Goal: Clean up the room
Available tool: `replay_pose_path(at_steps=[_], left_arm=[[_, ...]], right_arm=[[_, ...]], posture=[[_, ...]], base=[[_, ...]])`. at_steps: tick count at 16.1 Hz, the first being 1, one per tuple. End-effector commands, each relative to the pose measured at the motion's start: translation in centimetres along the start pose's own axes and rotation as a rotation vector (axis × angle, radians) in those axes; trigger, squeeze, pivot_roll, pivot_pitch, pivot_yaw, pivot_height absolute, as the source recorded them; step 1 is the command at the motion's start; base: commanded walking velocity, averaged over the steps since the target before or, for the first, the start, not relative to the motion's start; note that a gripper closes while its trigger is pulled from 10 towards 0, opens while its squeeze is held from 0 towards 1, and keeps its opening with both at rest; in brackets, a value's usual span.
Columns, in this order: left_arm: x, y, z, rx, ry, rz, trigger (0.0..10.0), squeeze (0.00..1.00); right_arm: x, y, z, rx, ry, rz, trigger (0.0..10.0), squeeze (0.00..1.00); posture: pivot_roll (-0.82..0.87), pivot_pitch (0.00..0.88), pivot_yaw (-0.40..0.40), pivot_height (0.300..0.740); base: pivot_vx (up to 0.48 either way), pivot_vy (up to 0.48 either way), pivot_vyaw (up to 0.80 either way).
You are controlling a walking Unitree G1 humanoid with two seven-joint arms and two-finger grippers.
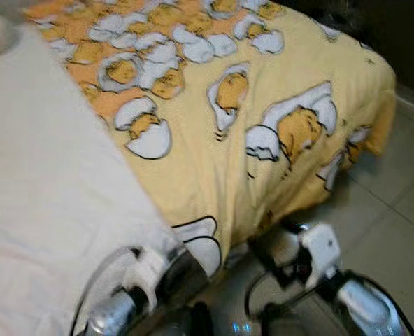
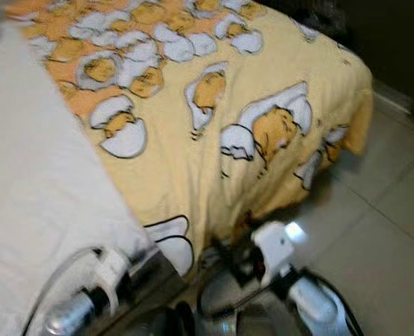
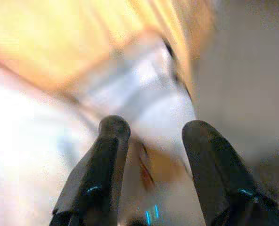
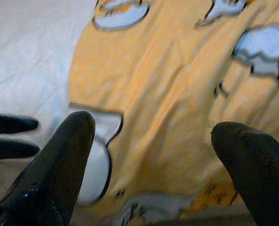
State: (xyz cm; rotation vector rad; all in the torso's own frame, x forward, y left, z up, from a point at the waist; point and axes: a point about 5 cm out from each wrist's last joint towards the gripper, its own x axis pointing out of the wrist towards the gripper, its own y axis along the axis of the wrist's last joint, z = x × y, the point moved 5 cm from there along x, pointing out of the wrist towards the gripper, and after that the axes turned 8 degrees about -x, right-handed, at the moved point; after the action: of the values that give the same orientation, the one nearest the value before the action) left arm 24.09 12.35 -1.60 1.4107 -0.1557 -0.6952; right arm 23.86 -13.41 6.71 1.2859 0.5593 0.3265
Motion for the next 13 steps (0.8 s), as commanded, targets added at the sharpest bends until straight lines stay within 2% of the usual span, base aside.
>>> replay_pose_path(at_steps=[1, 3, 5, 6, 7, 9, 10, 11, 12, 13], left_arm=[[-0.3, 3.0, -1.8, -0.076, 0.140, 0.126, 10.0, 1.00], [-0.1, 6.6, -4.3, -0.156, 0.331, 0.279, 10.0, 1.00], [0.1, 7.9, -5.9, -0.187, 0.446, 0.318, 10.0, 1.00], [0.1, 8.5, -6.2, -0.177, 0.476, 0.325, 10.0, 1.00], [0.0, 9.2, -6.3, -0.131, 0.512, 0.335, 10.0, 1.00], [-0.3, 9.6, -6.0, -0.079, 0.529, 0.335, 10.0, 1.00], [-0.3, 9.6, -6.0, -0.083, 0.529, 0.338, 10.0, 1.00], [-0.3, 9.5, -5.9, -0.090, 0.518, 0.345, 10.0, 1.00], [-0.2, 8.9, -6.1, -0.075, 0.538, 0.302, 10.0, 1.00], [0.0, 8.5, -6.0, -0.052, 0.537, 0.265, 10.0, 0.16]], right_arm=[[0.3, -0.4, 1.3, 0.036, -0.079, 0.008, 10.0, 0.00], [1.3, -0.5, 4.1, 0.091, -0.226, 0.026, 10.0, 0.00], [1.7, -1.4, 6.6, 0.105, -0.381, 0.002, 10.0, 0.00], [1.5, -2.1, 7.8, 0.094, -0.470, -0.026, 10.0, 0.00], [1.4, -3.2, 8.9, 0.081, -0.563, -0.063, 10.0, 0.00], [1.5, -3.1, 9.6, 0.092, -0.640, -0.058, 10.0, 0.00], [1.9, -3.2, 9.8, 0.085, -0.645, -0.066, 10.0, 0.00], [2.2, -3.1, 9.8, 0.082, -0.637, -0.060, 10.0, 0.00], [3.1, -2.2, 9.1, 0.074, -0.582, -0.013, 10.0, 0.00], [3.9, -1.2, 8.4, 0.057, -0.521, 0.026, 10.0, 0.00]], posture=[[-0.21, 0.003, 0.167, 0.740], [-0.19, 0.000, 0.161, 0.740], [-0.19, 0.000, 0.161, 0.740], [-0.19, 0.000, 0.162, 0.740], [-0.19, 0.000, 0.166, 0.740], [-0.20, 0.000, 0.172, 0.740], [-0.20, 0.000, 0.175, 0.740], [-0.20, 0.000, 0.176, 0.740], [-0.20, 0.000, 0.172, 0.740], [-0.19, 0.000, 0.164, 0.740]], base=[[0.000, 0.000, 0.00], [0.000, 0.000, 0.00], [0.000, 0.000, 0.00], [0.000, 0.000, 0.00], [0.000, 0.000, 0.00], [0.000, 0.000, 0.00], [0.000, 0.000, 0.00], [0.000, 0.000, 0.00], [0.000, 0.000, 0.00], [0.000, 0.000, 0.61]])
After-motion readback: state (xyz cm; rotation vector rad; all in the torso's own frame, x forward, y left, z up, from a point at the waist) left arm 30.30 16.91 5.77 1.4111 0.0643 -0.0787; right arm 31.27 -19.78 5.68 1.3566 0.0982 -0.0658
